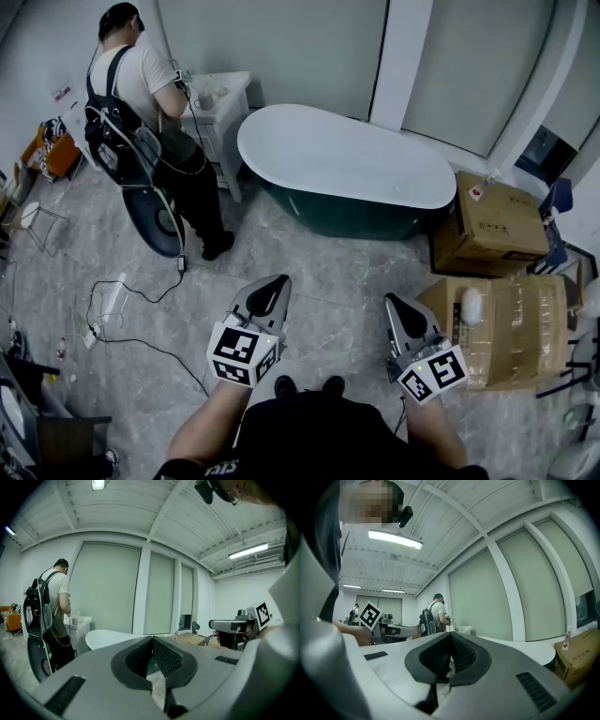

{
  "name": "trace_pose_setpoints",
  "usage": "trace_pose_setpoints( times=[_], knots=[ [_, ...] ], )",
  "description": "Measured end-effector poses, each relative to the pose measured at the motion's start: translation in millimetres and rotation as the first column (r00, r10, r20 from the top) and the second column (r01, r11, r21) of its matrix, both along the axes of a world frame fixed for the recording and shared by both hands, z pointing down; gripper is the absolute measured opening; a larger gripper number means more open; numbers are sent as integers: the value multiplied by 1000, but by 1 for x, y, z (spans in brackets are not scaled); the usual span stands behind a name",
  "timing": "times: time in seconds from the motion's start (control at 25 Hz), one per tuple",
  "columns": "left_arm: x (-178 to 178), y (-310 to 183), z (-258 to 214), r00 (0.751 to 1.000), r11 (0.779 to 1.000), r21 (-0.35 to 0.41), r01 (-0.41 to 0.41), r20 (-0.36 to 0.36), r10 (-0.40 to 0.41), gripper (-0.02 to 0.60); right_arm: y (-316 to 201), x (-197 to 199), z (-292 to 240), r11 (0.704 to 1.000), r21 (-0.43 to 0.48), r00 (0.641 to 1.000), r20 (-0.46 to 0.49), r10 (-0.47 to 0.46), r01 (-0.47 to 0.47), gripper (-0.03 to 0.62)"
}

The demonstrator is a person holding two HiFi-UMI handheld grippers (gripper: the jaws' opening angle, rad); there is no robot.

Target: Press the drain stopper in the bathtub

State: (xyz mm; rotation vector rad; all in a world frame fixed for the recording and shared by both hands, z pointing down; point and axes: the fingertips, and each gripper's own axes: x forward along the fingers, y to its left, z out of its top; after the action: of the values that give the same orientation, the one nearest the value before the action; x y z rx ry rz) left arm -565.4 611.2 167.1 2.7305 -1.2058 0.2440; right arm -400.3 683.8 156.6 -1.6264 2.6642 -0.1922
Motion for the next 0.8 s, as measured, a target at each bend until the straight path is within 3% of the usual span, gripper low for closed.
trace_pose_setpoints(
  times=[0.8],
  knots=[
    [103,34,0,997,996,12,-83,4,83,14,41,85,4,1000,-2,999,41,27,-27,12]
  ],
)
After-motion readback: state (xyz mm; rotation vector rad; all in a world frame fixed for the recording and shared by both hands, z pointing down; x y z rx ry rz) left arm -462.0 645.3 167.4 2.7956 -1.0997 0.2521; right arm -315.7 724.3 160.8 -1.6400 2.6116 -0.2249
